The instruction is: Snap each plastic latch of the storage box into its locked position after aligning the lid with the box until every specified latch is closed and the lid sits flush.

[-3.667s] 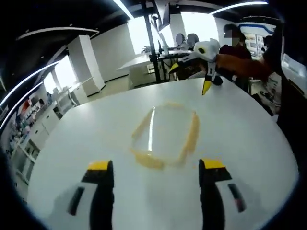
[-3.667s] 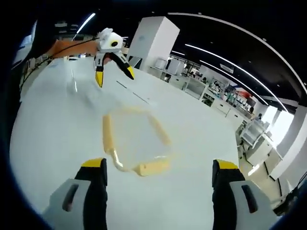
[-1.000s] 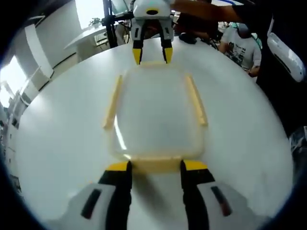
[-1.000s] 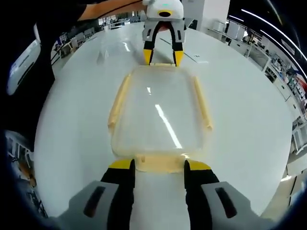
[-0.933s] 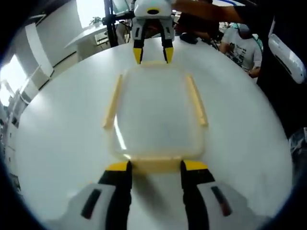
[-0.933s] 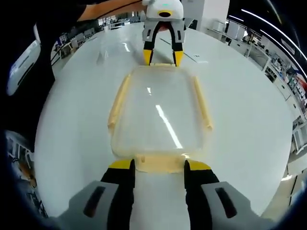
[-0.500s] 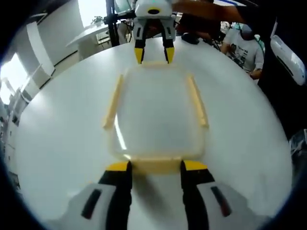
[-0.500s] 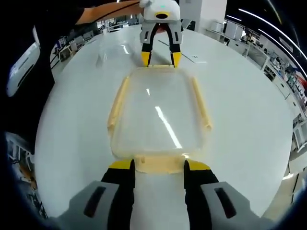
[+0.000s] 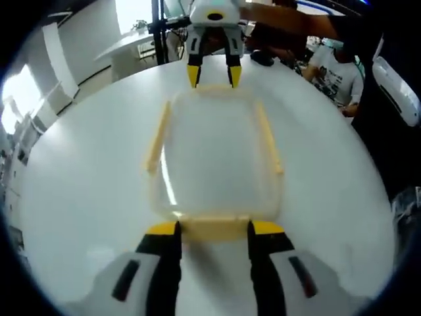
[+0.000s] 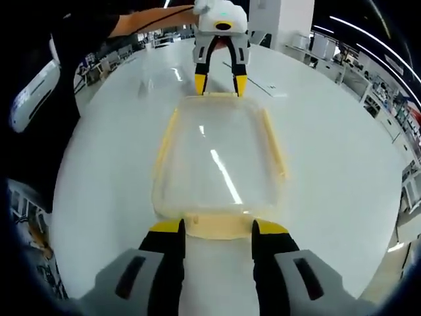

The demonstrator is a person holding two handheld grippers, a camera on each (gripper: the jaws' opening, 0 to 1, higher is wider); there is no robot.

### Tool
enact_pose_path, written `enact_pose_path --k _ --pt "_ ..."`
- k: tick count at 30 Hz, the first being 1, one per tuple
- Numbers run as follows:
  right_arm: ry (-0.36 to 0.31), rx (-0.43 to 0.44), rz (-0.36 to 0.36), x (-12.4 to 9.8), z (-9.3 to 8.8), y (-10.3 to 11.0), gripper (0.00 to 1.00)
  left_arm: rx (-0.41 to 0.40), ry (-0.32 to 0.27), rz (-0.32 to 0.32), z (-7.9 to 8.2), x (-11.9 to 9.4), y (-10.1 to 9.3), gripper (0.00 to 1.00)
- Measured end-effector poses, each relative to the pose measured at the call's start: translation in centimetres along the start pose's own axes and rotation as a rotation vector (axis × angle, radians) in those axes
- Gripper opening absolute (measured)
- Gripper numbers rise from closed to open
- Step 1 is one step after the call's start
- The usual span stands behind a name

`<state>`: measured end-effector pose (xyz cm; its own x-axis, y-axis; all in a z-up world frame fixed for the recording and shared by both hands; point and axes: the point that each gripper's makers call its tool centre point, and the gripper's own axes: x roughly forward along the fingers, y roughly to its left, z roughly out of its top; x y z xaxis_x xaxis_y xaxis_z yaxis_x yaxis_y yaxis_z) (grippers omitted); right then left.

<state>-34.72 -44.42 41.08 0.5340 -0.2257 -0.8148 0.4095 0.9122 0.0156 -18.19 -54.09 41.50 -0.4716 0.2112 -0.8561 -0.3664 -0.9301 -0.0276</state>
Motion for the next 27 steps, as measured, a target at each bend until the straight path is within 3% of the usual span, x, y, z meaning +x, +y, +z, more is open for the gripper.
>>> enact_pose_path --k 9,16,27 --pt "-0.002 -0.041 -0.014 -1.1 2.3 0.4 0.40 -0.012 0.008 0.035 0.0 -2.7 -1.7 0.39" --pt "-0.013 -0.082 -0.011 -1.8 5.2 1.9 0.40 -0.040 0.018 0.063 -0.4 -5.6 -3.7 0.39" --pt "0.000 -0.162 0.007 -1.2 10.7 4.2 0.40 -0.087 0.033 0.122 -3.5 -10.7 -8.3 0.39"
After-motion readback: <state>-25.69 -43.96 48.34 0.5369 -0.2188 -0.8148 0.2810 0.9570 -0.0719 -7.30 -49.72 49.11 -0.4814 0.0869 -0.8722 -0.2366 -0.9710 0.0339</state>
